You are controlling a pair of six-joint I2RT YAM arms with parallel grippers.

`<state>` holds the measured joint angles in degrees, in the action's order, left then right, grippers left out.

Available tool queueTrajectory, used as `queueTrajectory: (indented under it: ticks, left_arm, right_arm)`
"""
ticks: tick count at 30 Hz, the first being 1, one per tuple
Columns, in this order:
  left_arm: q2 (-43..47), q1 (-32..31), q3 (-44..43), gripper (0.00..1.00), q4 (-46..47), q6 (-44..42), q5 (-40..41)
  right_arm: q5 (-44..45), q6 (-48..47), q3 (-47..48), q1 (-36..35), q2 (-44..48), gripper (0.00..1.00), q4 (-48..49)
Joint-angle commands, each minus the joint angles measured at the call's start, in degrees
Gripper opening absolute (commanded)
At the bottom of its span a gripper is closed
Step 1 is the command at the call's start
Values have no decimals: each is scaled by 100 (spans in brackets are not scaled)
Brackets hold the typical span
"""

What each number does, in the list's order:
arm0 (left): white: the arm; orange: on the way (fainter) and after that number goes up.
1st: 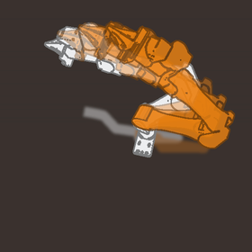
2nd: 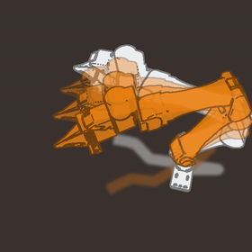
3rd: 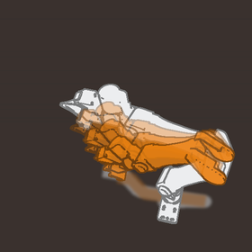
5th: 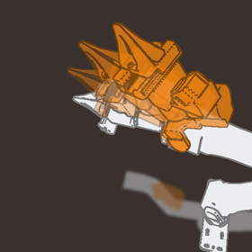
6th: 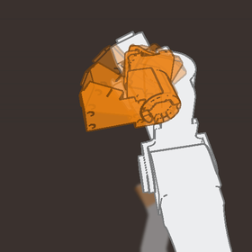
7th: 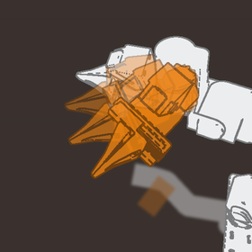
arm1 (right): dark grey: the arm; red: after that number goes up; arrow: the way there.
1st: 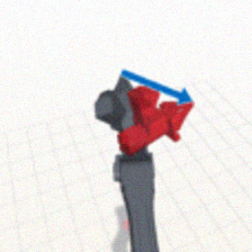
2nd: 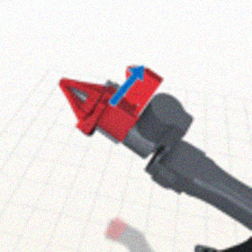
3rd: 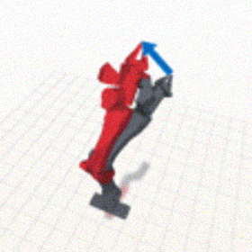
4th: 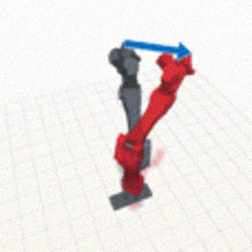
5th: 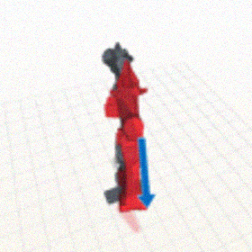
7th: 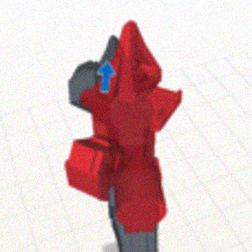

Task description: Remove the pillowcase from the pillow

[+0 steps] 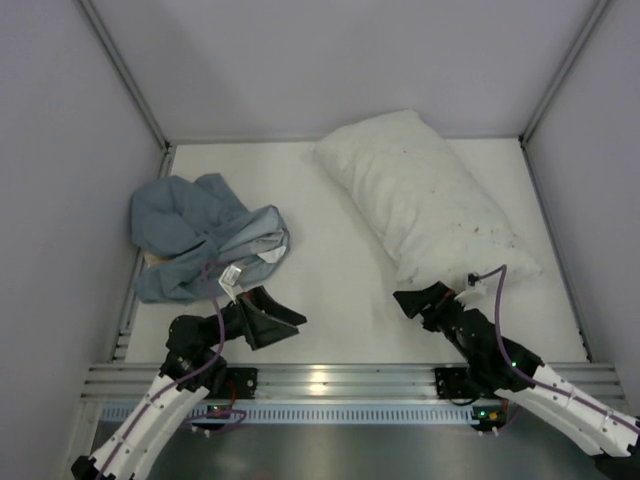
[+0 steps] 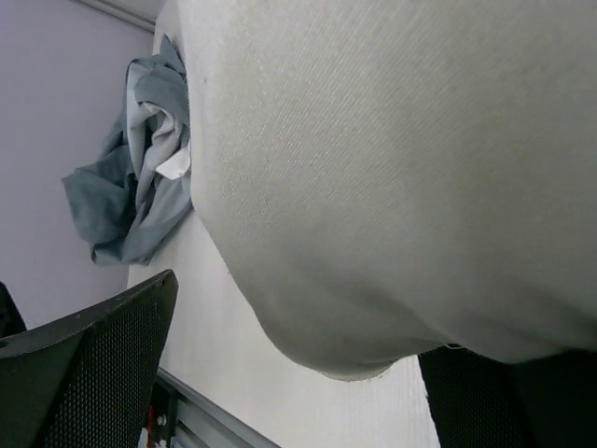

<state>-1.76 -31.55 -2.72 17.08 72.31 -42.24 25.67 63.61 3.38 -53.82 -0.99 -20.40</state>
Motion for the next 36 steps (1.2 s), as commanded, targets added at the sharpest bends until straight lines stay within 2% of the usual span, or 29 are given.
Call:
queueTrajectory:
  ticks: [1,4,9,14,16,19,21,22,23,24,26,29,30,32,33,36]
  left_arm:
    - [62,-9,1160,99,2186,979,-188]
    - [44,-27,1212,99,2290,1012,-302]
    - [53,-27,1221,99,2993,1355,-469]
    - [53,-35,1221,99,2845,1364,-654]
    - [53,-27,1230,99,2801,1382,-733]
    - [53,-35,1221,99,2766,1356,-733]
    - [53,-27,1221,99,2574,1251,-689]
    - [44,-35,1213,99,2476,1189,-654]
    - [44,-27,1213,99,2397,1145,-645]
    - [44,-35,1213,99,2318,1066,-637]
    - [44,-35,1204,99,2194,996,-619]
    - [44,-35,1204,99,2133,934,-566]
    - [44,-35,1195,99,2133,925,-557]
    - [44,-35,1195,99,2185,986,-566]
    - [35,-44,1204,99,2203,1021,-557]
    - [53,-35,1204,99,2326,1136,-593]
  right_arm:
    - [105,-77,-803,30,-14,99,756]
    - [219,63,-944,21,-163,99,836]
    - [447,55,-1172,12,-156,99,1038]
    - [887,-893,-735,12,38,99,1267]
    - [896,-930,-619,21,-32,100,1267]
    - [668,-502,-479,21,-269,99,1118]
    - [562,95,-129,12,-680,99,198]
    - [527,699,4,21,-865,99,-153]
    - [396,896,301,21,-1111,99,-653]
    - [290,907,426,30,-1618,99,-675]
    - [141,295,863,39,-2157,99,-571]
    - [-551,-1023,1269,47,-3308,99,473]
    - [-781,-1627,1358,47,-3920,99,1224]
    - [-1335,-2114,1691,30,-4790,99,1914]
    - [-1337,-2456,1840,-31,-5057,99,2352]
    - [-872,-3054,2482,-163,-5849,99,2620]
